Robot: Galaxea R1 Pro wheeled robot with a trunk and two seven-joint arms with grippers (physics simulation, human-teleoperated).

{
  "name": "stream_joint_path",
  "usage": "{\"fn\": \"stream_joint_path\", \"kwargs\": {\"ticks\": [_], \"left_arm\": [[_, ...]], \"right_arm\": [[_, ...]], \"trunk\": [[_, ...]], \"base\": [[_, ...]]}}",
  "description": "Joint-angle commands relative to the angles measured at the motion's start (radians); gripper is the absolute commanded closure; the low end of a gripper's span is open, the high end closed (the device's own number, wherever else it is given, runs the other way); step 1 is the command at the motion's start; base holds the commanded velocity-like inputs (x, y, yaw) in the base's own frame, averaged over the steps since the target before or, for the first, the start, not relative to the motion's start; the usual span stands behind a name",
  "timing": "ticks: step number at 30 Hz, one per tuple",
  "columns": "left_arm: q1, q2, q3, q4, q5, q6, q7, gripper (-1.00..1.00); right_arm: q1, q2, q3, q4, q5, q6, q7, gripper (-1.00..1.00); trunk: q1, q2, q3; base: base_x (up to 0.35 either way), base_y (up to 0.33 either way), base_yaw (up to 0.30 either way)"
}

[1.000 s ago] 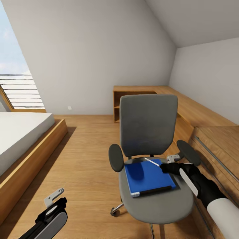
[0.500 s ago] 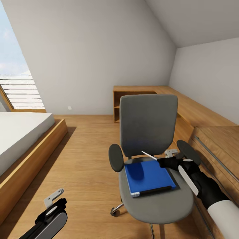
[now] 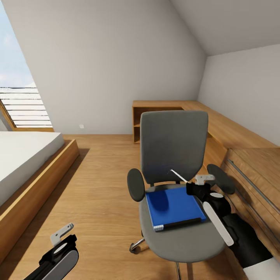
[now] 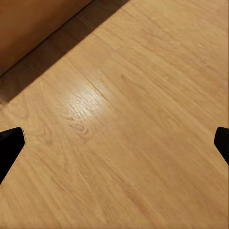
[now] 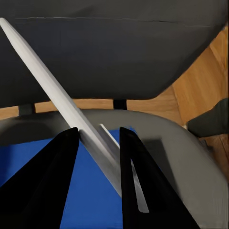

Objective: In the bedroom, organize the workspace by keeping the computer under the desk, ensuring the monitor is on the desk, placing the keyboard on the desk next to the monitor, placing the mouse on the desk next to the keyboard, moving the folder from the swivel chair onto the desk next to the mouse, stacking the notebook on top of the folder with the pen on top of the notebook, and positioning the swivel chair next to the desk.

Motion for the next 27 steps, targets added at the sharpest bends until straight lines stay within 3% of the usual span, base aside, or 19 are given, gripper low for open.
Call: {"fn": "stream_joint_path", "kwargs": {"ticks": [1, 6, 12, 27], "left_arm": [[-0.001, 0.001, -0.003, 0.002, 0.004, -0.001, 0.004, -1.00], [-0.001, 0.001, -0.003, 0.009, 0.003, -0.001, 0.004, -1.00], [-0.001, 0.001, -0.003, 0.011, 0.002, -0.001, 0.004, -1.00], [-0.001, 0.001, -0.004, 0.012, 0.001, -0.001, 0.004, -1.00]], "right_arm": [[0.003, 0.002, 0.003, -0.012, -0.026, 0.002, -0.035, 1.00], [0.030, 0.011, 0.002, -0.064, -0.116, -0.002, -0.118, 1.00], [0.058, 0.013, 0.000, -0.117, -0.175, -0.004, -0.144, 1.00], [0.080, 0.014, 0.001, -0.147, -0.193, -0.005, -0.150, 1.00]], "trunk": [[0.000, 0.000, -0.001], [0.000, 0.000, -0.001], [0.000, 0.000, -0.001], [0.000, 0.000, -0.001]], "base": [[0.000, 0.000, 0.000], [0.000, 0.000, 0.000], [0.000, 0.000, 0.000], [0.000, 0.000, 0.000]]}}
